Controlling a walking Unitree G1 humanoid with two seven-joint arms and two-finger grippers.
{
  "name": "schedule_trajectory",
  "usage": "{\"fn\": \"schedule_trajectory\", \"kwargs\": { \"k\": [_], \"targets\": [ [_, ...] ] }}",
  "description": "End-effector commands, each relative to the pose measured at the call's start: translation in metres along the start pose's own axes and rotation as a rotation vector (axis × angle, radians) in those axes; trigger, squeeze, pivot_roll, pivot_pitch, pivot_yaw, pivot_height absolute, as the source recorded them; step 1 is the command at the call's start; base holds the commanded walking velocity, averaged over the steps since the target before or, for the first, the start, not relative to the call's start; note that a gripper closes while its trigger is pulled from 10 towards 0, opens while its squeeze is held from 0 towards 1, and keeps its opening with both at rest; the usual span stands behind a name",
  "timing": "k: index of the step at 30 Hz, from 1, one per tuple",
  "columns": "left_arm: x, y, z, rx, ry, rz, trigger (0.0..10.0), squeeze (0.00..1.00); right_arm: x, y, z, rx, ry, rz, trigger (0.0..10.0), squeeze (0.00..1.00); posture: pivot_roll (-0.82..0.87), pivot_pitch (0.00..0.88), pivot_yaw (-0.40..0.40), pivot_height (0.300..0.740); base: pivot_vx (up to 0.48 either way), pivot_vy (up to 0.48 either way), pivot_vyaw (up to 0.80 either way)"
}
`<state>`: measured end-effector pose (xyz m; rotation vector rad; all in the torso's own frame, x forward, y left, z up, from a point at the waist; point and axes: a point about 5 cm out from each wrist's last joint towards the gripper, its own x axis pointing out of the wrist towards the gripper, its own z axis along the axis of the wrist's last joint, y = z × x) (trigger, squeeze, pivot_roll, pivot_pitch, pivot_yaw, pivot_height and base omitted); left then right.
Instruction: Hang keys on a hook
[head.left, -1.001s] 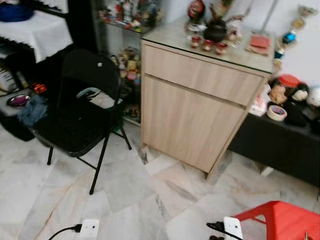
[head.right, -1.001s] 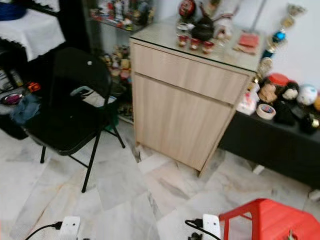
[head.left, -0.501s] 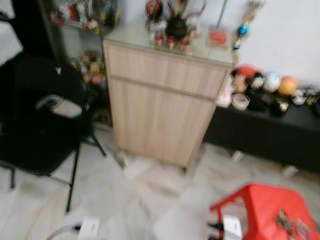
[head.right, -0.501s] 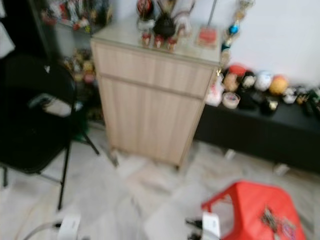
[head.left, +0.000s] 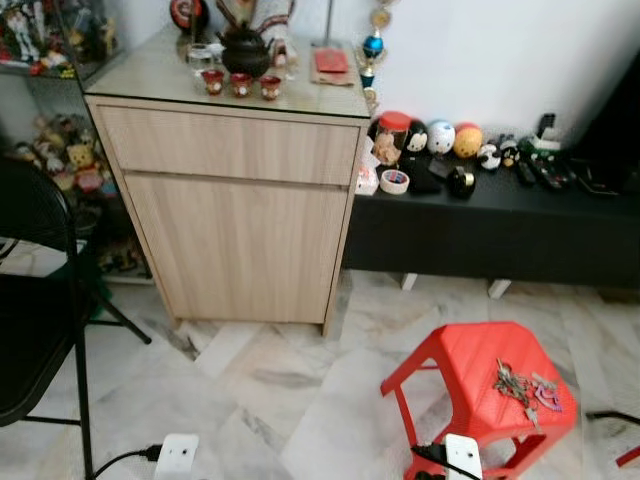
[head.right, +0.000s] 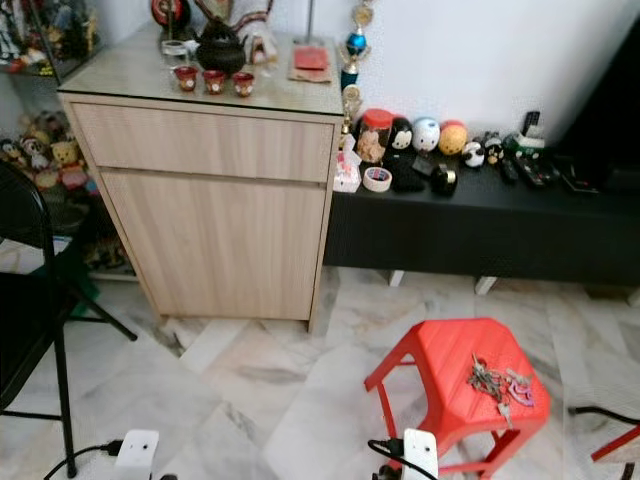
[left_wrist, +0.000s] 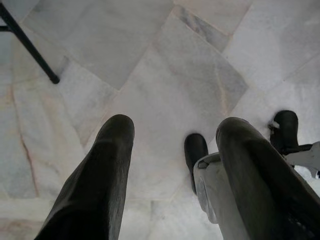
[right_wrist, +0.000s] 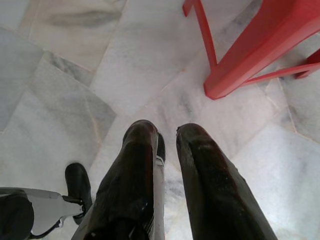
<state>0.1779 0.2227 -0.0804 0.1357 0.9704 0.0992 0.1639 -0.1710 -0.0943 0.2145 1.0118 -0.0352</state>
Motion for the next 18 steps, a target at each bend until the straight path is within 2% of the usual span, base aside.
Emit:
{"fn": "schedule_trajectory", "kwargs": {
  "k": [1,5,11,14,18],
  "targets": [
    [-0.001,-0.004,-0.005,0.008,0.013,-0.005,10.0,0.00,-0.001,-0.007,0.001,0.019,-0.013,-0.030,10.0,0.00,0.07,0.000,-0.084,0.740,0.000,-0.352,0.00],
    [-0.001,-0.007,-0.006,0.010,0.019,-0.012,10.0,0.00,-0.002,-0.010,0.001,0.012,-0.012,-0.030,10.0,0.00,0.08,0.005,-0.095,0.740,0.000,-0.359,0.00],
    [0.001,-0.008,0.002,0.002,-0.002,-0.008,10.0,0.00,-0.002,-0.012,0.001,0.016,-0.008,-0.034,10.0,0.00,0.09,0.000,-0.107,0.740,0.000,-0.376,0.00],
    [0.001,-0.008,0.004,0.001,-0.007,-0.007,10.0,0.00,-0.002,-0.012,0.002,-0.012,-0.008,-0.023,10.0,0.00,0.09,0.000,-0.110,0.740,0.000,-0.369,-0.58],
    [0.001,-0.006,0.004,-0.002,-0.010,0.000,10.0,0.00,-0.002,-0.012,0.004,-0.001,-0.015,-0.029,10.0,0.00,0.09,0.000,-0.114,0.740,0.000,-0.354,-0.74]
  ]
}}
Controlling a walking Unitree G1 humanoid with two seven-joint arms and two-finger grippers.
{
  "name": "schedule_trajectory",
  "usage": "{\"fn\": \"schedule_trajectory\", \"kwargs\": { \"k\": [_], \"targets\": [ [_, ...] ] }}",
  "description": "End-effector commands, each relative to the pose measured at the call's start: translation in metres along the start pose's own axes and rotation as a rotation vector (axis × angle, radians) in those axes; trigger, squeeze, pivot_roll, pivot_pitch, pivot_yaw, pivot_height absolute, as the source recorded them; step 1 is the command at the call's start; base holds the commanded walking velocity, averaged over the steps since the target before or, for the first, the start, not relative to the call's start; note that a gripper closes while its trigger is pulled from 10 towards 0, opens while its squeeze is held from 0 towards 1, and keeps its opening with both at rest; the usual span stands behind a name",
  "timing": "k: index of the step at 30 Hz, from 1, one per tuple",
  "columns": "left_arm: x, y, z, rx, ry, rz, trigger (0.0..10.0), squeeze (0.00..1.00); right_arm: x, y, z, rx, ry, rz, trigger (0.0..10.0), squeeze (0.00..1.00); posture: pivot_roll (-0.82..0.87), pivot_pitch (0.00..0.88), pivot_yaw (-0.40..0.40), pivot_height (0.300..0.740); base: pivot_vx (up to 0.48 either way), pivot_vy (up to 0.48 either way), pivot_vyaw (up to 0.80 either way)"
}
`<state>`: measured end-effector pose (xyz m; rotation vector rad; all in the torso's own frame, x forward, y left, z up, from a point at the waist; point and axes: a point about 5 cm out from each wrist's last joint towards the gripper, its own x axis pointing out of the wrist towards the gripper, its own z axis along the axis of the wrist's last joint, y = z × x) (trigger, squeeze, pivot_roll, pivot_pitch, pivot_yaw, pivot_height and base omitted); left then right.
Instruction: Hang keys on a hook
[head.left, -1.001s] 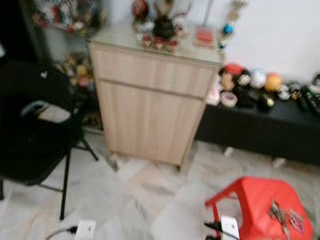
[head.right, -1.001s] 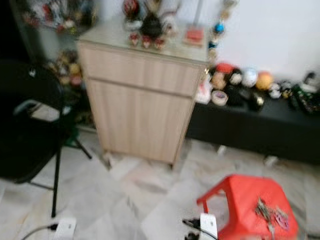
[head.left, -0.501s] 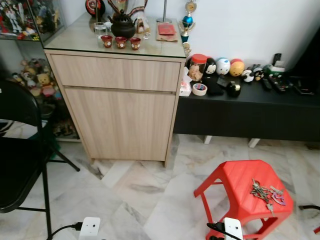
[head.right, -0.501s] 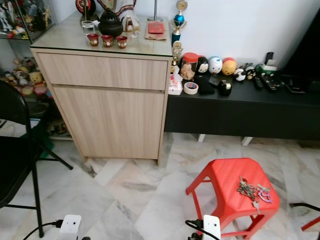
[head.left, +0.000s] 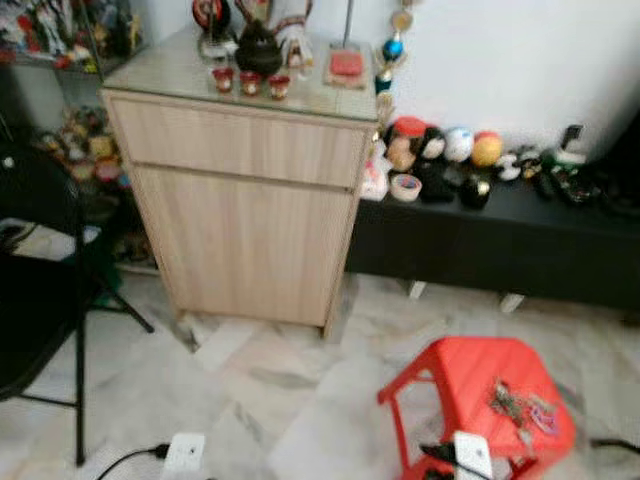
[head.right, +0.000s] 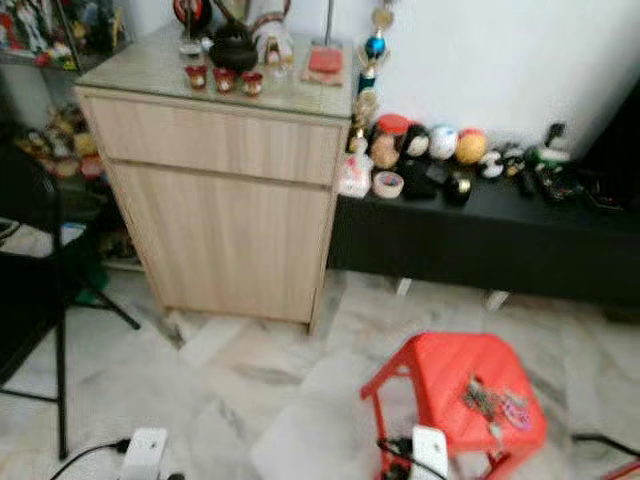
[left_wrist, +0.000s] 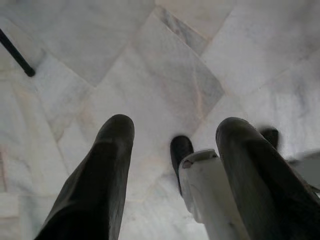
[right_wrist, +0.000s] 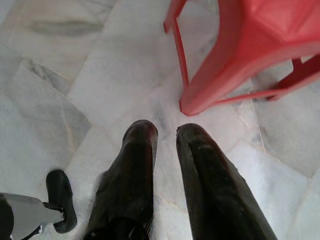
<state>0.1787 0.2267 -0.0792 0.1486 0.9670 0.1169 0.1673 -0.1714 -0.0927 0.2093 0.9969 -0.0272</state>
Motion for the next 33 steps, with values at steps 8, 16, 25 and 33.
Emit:
{"fn": "schedule_trajectory", "kwargs": {
  "k": [8,16,25,33],
  "targets": [
    [-0.001,-0.007,-0.009,-0.028,0.025,-0.001,10.0,0.00,-0.002,-0.012,0.000,0.008,-0.010,-0.042,10.0,0.00,0.08,0.000,-0.111,0.740,0.000,-0.337,-0.35],
    [0.000,-0.008,-0.004,-0.038,0.016,-0.018,10.0,0.00,-0.002,-0.011,0.003,-0.006,-0.024,-0.048,10.0,0.00,0.07,0.000,-0.098,0.740,0.000,-0.107,0.00],
    [0.002,-0.011,0.007,-0.014,-0.005,-0.034,10.0,0.00,-0.001,-0.008,0.007,0.057,-0.054,-0.055,10.0,1.00,0.07,0.000,-0.080,0.740,0.000,0.000,0.00],
    [0.002,-0.009,0.007,-0.031,-0.003,-0.029,10.0,0.00,0.000,-0.007,0.009,0.076,-0.061,-0.071,10.0,1.00,0.06,0.000,-0.080,0.740,0.000,0.000,0.00]
  ]
}}
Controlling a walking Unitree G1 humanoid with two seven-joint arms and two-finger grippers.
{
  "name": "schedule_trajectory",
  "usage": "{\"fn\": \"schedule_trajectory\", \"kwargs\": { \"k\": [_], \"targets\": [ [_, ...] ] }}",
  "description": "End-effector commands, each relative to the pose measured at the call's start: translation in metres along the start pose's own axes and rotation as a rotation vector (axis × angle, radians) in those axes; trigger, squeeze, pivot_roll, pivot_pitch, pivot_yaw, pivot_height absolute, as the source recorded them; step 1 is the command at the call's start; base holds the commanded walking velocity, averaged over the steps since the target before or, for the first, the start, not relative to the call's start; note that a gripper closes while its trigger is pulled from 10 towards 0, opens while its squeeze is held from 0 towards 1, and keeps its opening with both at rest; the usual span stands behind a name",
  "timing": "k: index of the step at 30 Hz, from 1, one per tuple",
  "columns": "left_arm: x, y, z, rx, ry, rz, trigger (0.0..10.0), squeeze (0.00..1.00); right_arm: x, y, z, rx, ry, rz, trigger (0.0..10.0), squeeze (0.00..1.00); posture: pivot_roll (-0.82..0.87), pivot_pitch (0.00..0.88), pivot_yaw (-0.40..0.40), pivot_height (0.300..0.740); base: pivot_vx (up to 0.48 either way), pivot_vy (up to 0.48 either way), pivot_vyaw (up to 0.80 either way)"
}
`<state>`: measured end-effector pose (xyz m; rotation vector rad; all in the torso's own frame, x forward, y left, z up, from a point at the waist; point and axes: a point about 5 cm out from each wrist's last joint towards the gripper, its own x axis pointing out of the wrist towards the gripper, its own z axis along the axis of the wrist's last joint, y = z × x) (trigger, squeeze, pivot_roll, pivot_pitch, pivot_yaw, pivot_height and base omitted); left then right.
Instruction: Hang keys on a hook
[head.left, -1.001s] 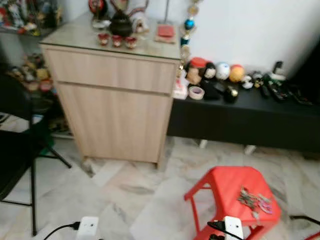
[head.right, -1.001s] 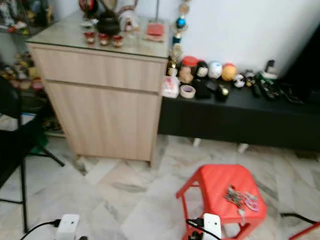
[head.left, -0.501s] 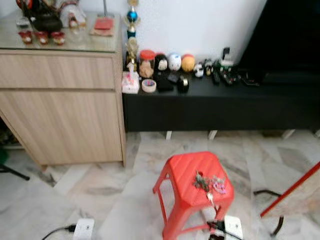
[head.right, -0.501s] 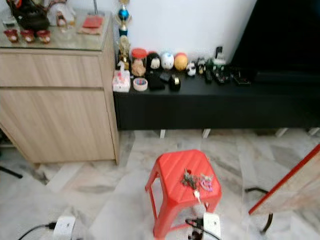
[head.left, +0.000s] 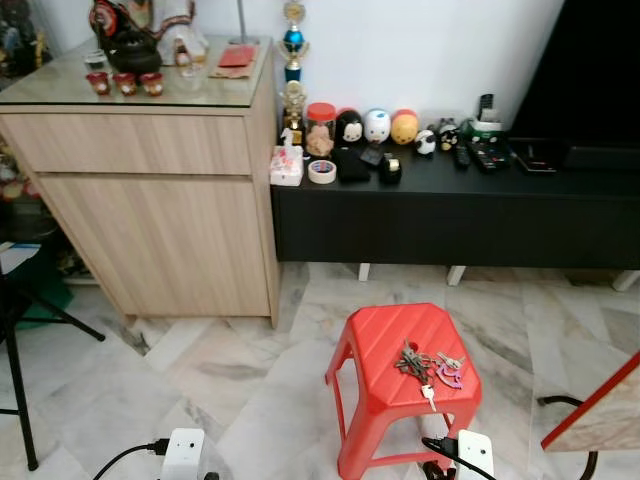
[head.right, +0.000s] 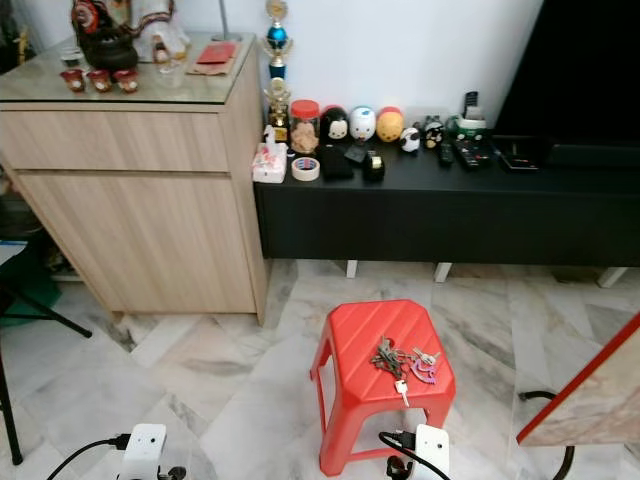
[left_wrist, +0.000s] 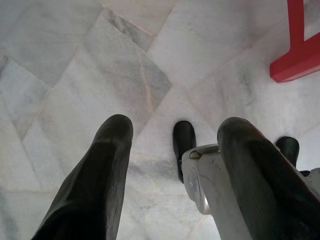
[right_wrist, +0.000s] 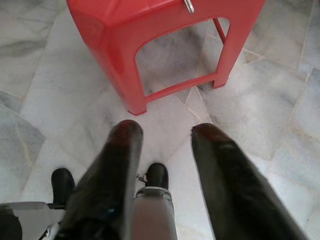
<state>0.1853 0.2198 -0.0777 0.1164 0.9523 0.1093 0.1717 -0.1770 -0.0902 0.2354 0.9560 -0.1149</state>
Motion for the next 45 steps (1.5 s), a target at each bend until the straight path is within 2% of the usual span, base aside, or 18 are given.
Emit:
{"fn": "schedule_trajectory", "kwargs": {
  "k": [1,3,4,5,17,24,28,32,34,35,37,39,40,41,43,45],
  "targets": [
    [0.000,-0.002,0.000,-0.006,0.012,-0.009,10.0,0.00,0.000,-0.003,0.003,0.015,-0.014,-0.014,10.0,1.00,0.06,0.000,-0.080,0.740,0.000,0.000,0.00],
    [0.000,-0.002,0.000,0.002,0.013,-0.009,10.0,0.00,0.000,-0.003,0.003,0.022,-0.012,-0.016,10.0,1.00,0.06,0.000,-0.081,0.740,0.000,0.000,0.00],
    [0.000,-0.002,0.000,0.008,0.012,-0.012,10.0,0.00,0.000,-0.003,0.003,0.016,-0.012,-0.019,10.0,0.82,0.06,0.000,-0.081,0.740,0.000,0.000,0.00],
    [0.000,-0.002,0.000,0.020,0.012,-0.017,10.0,0.00,0.000,-0.004,0.003,0.005,-0.010,-0.023,10.0,0.00,0.06,0.000,-0.081,0.740,0.000,0.000,0.00],
    [-0.001,0.000,-0.005,-0.012,0.013,-0.006,10.0,0.00,0.000,-0.004,0.003,-0.013,-0.016,-0.022,10.0,0.00,0.06,0.000,-0.083,0.740,0.000,-0.357,0.00],
    [0.000,-0.005,0.003,-0.018,-0.015,-0.024,10.0,0.00,-0.001,-0.004,0.002,-0.011,-0.020,-0.020,10.0,0.00,0.06,0.000,-0.079,0.740,0.000,-0.041,0.00],
    [0.002,-0.006,0.011,0.006,-0.044,-0.030,10.0,0.00,-0.001,-0.003,0.001,-0.004,-0.025,-0.021,10.0,0.00,0.05,0.000,-0.074,0.740,0.000,0.000,0.00],
    [0.003,-0.006,0.032,0.037,-0.135,-0.019,10.0,0.00,-0.001,-0.003,0.001,0.014,-0.053,-0.014,10.0,0.00,0.06,0.000,-0.069,0.740,0.000,0.000,0.00],
    [0.001,-0.008,0.063,0.065,-0.300,-0.031,10.0,0.00,-0.002,-0.001,0.005,0.005,-0.113,0.002,10.0,0.00,0.05,0.000,-0.064,0.740,0.000,0.000,0.00],
    [0.000,-0.007,0.072,0.052,-0.348,-0.030,10.0,0.00,-0.002,-0.001,0.007,0.003,-0.132,0.003,10.0,0.00,0.05,0.000,-0.063,0.740,0.000,0.000,0.00],
    [-0.002,-0.006,0.082,0.035,-0.407,-0.019,10.0,0.00,-0.003,-0.001,0.008,0.002,-0.152,0.003,10.0,0.00,0.05,0.000,-0.063,0.740,0.000,0.000,0.00],
    [-0.005,-0.007,0.092,0.044,-0.481,-0.007,10.0,0.00,-0.004,-0.002,0.010,-0.047,-0.176,0.002,10.0,0.00,0.05,0.000,-0.061,0.740,0.000,0.000,0.00],
    [-0.010,-0.013,0.102,0.070,-0.572,-0.035,10.0,0.00,0.001,0.020,0.066,-0.087,-0.369,0.040,10.0,0.00,0.05,0.000,-0.060,0.740,0.000,0.000,0.00],
    [-0.011,-0.015,0.105,0.079,-0.597,-0.046,10.0,0.00,0.000,0.028,0.087,-0.090,-0.438,0.054,10.0,0.00,0.05,0.000,-0.060,0.740,0.000,0.000,0.00],
    [-0.014,-0.017,0.108,0.071,-0.643,-0.055,10.0,0.00,-0.003,0.035,0.105,-0.082,-0.518,0.076,10.0,0.00,0.04,0.000,-0.062,0.740,0.000,0.000,0.00],
    [-0.020,-0.015,0.113,0.055,-0.714,-0.045,10.0,0.00,-0.006,0.035,0.108,-0.097,-0.566,0.105,10.0,0.00,0.04,0.000,-0.069,0.740,0.000,0.000,0.00]
  ]
}}
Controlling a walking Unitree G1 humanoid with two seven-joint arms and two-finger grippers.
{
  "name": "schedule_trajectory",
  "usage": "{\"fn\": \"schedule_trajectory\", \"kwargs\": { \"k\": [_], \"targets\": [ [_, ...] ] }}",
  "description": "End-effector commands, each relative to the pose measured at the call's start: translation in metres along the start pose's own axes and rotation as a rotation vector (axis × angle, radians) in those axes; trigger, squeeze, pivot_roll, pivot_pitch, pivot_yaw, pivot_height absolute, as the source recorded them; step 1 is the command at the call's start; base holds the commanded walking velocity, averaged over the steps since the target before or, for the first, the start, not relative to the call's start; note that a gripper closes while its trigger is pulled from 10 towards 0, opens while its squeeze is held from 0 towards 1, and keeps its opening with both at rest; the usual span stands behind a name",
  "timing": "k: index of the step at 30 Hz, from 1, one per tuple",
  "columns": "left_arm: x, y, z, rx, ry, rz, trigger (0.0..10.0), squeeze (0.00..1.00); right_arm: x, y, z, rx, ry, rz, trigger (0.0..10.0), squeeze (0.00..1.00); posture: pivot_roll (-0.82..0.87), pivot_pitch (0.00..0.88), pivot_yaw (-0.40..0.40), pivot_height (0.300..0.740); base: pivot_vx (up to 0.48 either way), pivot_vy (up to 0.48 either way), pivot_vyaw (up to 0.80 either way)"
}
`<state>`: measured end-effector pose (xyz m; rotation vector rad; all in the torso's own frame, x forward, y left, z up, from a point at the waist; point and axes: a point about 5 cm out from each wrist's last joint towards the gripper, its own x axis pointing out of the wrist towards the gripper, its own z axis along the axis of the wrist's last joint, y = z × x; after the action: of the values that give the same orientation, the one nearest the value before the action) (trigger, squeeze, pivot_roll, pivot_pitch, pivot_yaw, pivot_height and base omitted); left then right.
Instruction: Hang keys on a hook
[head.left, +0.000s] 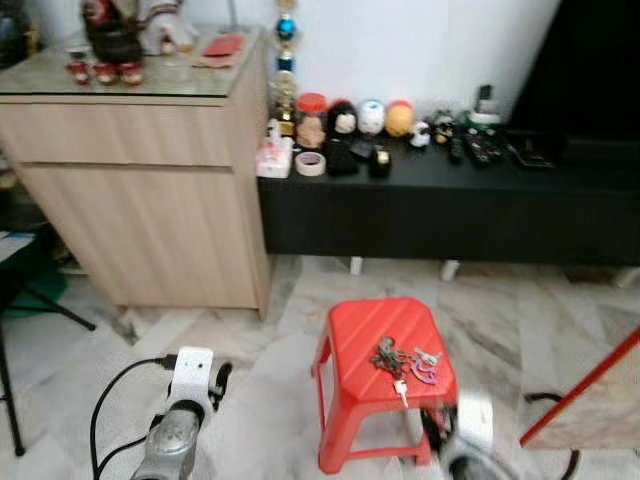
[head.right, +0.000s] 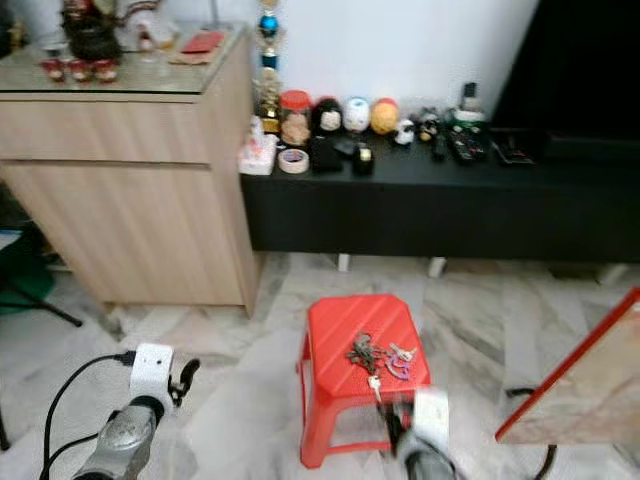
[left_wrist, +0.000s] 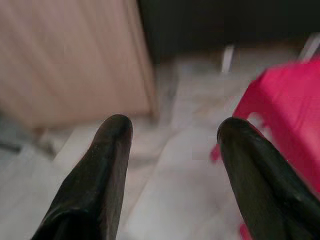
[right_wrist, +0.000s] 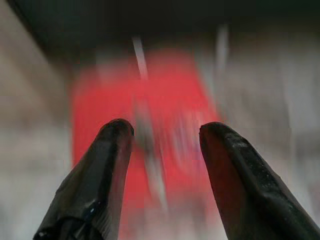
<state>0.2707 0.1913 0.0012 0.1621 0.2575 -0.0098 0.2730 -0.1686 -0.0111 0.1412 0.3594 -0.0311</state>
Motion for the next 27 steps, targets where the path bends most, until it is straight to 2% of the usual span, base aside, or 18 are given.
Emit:
{"fn": "schedule_trajectory", "kwargs": {
  "k": [1,5,8,11,15,19,20,25,27],
  "targets": [
    [-0.005,0.006,0.002,-0.002,-0.052,0.018,10.0,0.00,-0.009,-0.004,-0.011,0.001,0.001,0.013,10.0,0.00,0.05,0.000,-0.071,0.740,0.000,0.000,0.00],
    [-0.011,0.008,0.007,-0.037,-0.110,0.020,10.0,0.00,-0.014,-0.009,-0.007,0.017,-0.073,-0.004,10.0,0.00,0.05,0.000,-0.075,0.740,0.000,0.000,0.00],
    [-0.024,0.008,0.007,-0.016,-0.163,0.001,10.0,0.00,-0.017,-0.011,-0.003,0.006,-0.123,-0.019,10.0,0.00,0.05,0.000,-0.077,0.740,0.000,0.000,0.00],
    [-0.031,0.011,0.005,-0.034,-0.169,0.028,10.0,0.00,-0.022,-0.010,-0.007,0.040,-0.121,-0.035,10.0,0.00,0.05,0.000,-0.080,0.740,0.000,0.000,0.00],
    [-0.030,0.009,0.010,-0.063,-0.173,0.049,10.0,0.00,-0.026,-0.003,-0.016,0.044,-0.098,-0.021,10.0,0.00,0.06,0.000,-0.076,0.740,0.000,0.000,0.00],
    [-0.027,0.004,0.015,-0.068,-0.171,0.021,10.0,0.00,-0.026,-0.001,-0.015,0.029,-0.106,-0.004,10.0,0.00,0.06,0.000,-0.074,0.740,0.000,0.000,0.00],
    [-0.027,0.002,0.017,-0.056,-0.179,0.001,10.0,0.00,-0.027,-0.002,-0.014,0.052,-0.113,-0.017,10.0,0.00,0.06,0.000,-0.073,0.740,0.000,0.000,0.00],
    [-0.025,0.005,0.021,-0.079,-0.174,0.014,10.0,0.00,-0.031,-0.011,-0.018,0.040,-0.087,-0.033,10.0,0.00,0.05,0.000,-0.067,0.740,0.000,0.000,0.80],
    [-0.025,0.005,0.022,-0.077,-0.175,0.011,10.0,0.00,-0.032,-0.014,-0.020,0.054,-0.077,-0.033,10.0,0.00,0.06,0.000,-0.068,0.740,0.000,0.000,0.00]
  ]
}}
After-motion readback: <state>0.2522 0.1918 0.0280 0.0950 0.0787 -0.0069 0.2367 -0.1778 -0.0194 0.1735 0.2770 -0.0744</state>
